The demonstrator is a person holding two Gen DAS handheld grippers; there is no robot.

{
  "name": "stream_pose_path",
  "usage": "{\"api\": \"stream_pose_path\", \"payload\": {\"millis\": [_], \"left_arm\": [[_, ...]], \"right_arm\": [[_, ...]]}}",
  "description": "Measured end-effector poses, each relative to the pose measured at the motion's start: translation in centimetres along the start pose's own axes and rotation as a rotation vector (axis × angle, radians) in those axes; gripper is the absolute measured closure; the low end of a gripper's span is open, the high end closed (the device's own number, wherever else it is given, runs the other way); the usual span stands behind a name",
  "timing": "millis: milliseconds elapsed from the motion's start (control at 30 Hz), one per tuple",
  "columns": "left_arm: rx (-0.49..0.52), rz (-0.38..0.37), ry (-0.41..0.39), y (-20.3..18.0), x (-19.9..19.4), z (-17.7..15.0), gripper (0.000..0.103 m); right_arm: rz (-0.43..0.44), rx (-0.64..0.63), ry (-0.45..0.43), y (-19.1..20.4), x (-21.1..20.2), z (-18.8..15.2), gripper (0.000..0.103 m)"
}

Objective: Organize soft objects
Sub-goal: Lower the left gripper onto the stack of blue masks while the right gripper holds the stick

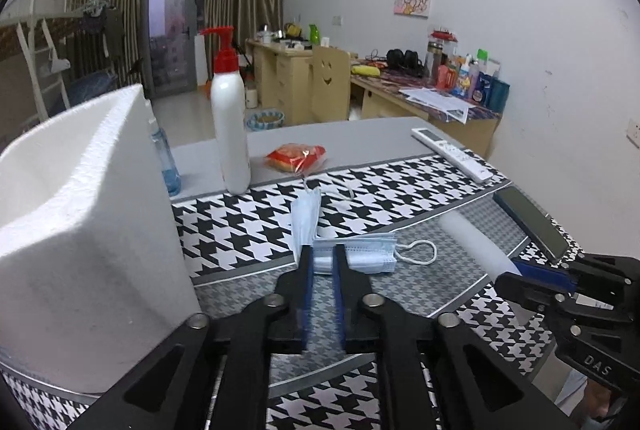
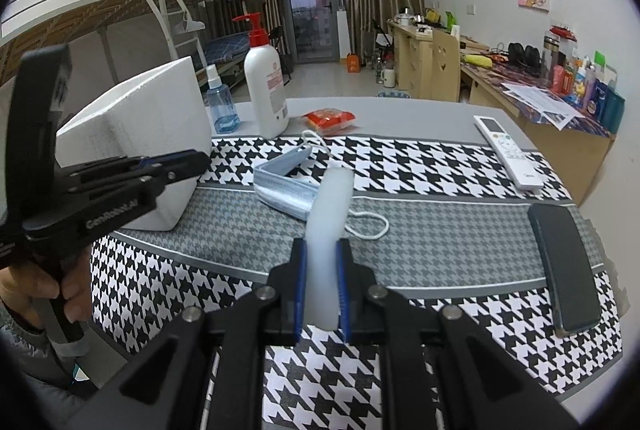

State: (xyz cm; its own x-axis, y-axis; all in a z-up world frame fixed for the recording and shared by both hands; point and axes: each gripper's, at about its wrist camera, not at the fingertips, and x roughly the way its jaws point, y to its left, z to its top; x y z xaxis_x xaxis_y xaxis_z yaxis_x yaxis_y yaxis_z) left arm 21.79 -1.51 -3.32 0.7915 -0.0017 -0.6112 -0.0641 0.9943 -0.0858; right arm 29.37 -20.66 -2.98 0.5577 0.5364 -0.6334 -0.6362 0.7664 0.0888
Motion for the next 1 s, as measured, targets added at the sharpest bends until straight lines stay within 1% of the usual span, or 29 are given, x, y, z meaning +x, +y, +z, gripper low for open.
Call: {"api": "stream_pose_path", "payload": {"millis": [33, 67, 133, 200, 267, 500, 567, 600, 700, 1000], "left_arm": [[-0.002, -0.009, 0.006, -0.1, 0.2, 0.0, 0.074], [-0.005, -0.016, 0.009, -0.1, 0.4, 0.0, 0.061], [-0.005, -0.024, 0.014, -0.2, 0.6, 0.0, 0.051], [-0.003, -0.030, 0.027, -0.3, 1.1, 0.1, 0.049], [-0.004, -0.041, 0.047, -0.4, 1.7, 0.2, 0.041], [0.004, -0.053, 0.088, -0.7, 3.5, 0.2, 0.039], [0.008, -0.048, 0.094, -0.9, 4.0, 0.2, 0.030], [0.005, -0.043, 0.093, -0.9, 4.3, 0.3, 0.029], [-0.003, -0.064, 0.109, -0.9, 5.2, 0.4, 0.028], [0.034, -0.051, 0.152, -1.2, 8.1, 0.0, 0.028]], "right_arm": [[0.001, 0.002, 0.000, -0.1, 0.1, 0.0, 0.086], [0.003, 0.004, 0.001, -0.2, 0.1, 0.0, 0.086], [0.006, 0.008, 0.002, -0.3, 0.2, -0.1, 0.086], [0.011, 0.016, 0.001, -0.6, 0.4, -0.2, 0.086], [0.014, 0.021, -0.001, -0.9, 0.4, -0.3, 0.086], [0.022, 0.043, -0.001, -2.0, 0.7, -0.5, 0.086], [0.023, 0.045, -0.002, -2.2, 0.7, -0.6, 0.086], [0.025, 0.050, -0.002, -2.4, 0.7, -0.7, 0.086], [0.029, 0.059, -0.001, -2.9, 0.8, -0.9, 0.086], [0.016, 0.081, 0.001, -3.8, 0.5, -1.3, 0.086]]}}
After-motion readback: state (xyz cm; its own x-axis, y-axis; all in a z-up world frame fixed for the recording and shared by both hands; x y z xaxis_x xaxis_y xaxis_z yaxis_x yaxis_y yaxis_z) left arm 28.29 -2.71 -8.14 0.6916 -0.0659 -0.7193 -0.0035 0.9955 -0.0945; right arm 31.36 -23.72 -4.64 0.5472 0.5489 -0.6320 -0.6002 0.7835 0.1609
